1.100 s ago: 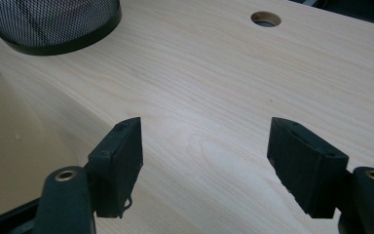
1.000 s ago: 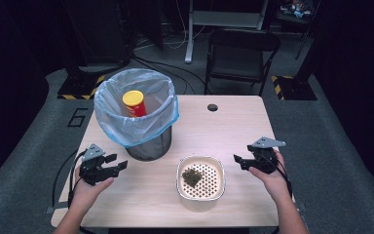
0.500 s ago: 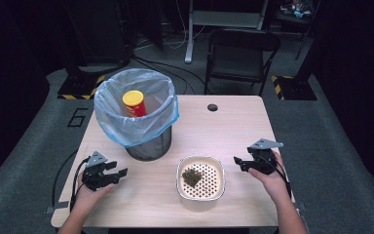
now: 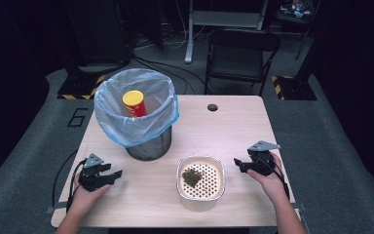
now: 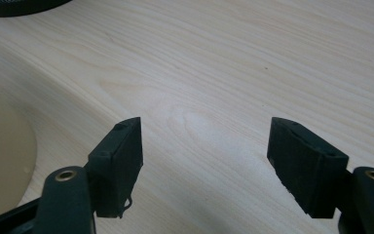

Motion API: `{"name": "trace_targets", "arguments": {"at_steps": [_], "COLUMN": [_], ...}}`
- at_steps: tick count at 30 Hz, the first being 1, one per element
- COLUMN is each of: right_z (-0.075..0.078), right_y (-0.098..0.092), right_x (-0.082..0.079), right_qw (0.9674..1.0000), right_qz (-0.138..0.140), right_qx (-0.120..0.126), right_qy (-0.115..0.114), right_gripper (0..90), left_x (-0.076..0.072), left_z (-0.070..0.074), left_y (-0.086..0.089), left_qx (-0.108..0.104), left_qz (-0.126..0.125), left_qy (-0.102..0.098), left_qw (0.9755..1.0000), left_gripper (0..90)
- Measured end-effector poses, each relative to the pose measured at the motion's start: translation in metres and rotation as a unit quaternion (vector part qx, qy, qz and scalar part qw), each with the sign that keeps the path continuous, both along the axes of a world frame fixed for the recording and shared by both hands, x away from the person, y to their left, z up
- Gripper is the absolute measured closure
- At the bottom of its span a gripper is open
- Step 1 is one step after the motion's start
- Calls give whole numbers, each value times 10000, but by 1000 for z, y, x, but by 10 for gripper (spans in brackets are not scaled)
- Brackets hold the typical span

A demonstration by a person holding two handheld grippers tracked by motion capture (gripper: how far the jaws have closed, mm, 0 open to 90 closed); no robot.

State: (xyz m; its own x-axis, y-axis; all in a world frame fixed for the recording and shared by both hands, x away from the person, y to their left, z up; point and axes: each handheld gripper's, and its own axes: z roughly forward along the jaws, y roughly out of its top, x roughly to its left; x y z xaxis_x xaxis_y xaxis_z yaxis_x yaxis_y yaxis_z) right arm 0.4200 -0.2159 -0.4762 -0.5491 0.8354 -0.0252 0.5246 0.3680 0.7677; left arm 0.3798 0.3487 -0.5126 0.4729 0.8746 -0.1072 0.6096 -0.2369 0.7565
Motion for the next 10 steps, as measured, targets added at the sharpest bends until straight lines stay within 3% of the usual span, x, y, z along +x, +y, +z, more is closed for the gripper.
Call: {"name": "trace_targets", "arguments": {"at_steps": [5,10], "right_z": [-6,-9], "right_y": [-1,-4], "right_x": [1,2], "right_qw": [9999,9998], "right_qz": [-75,-174], "right_qx": [-55,-37], "right_qy": [49,64], "right_gripper": [284,280], "left_x": [1,4], "left_z": [-5,-8], "left_y": [1,1], "left_qx": [139,228], "left_qz": [128,207], "left_qy": [153,50], "left_qw": [9997,9995], "left_gripper": [341,311]}}
